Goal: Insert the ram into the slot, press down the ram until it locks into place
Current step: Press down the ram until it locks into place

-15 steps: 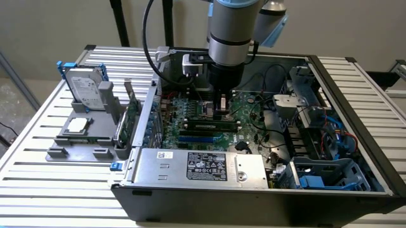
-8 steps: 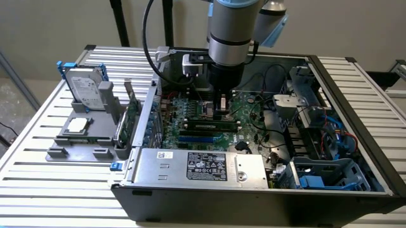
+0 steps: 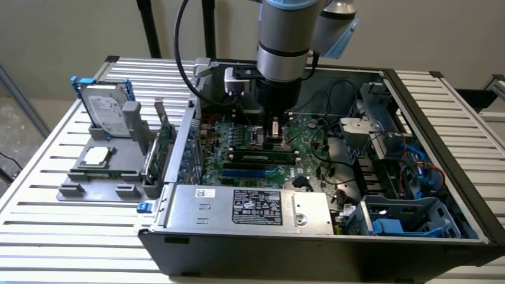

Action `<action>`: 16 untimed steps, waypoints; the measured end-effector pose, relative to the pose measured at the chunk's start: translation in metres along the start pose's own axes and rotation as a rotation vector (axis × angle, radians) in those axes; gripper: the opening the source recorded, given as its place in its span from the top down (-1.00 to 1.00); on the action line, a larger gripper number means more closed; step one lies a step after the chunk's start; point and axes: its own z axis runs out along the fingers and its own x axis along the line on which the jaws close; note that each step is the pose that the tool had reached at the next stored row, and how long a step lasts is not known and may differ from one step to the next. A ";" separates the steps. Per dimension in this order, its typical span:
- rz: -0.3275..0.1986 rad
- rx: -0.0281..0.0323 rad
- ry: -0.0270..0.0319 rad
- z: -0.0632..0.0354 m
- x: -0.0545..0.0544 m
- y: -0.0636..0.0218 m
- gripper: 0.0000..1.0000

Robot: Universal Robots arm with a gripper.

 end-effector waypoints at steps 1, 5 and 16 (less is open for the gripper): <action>0.000 0.0000 0.0001 0.0008 0.000 0.0001 0.79; 0.000 -0.0001 0.0002 0.0054 -0.001 0.0002 0.79; 0.000 -0.0005 0.0011 0.0166 -0.001 0.0005 0.79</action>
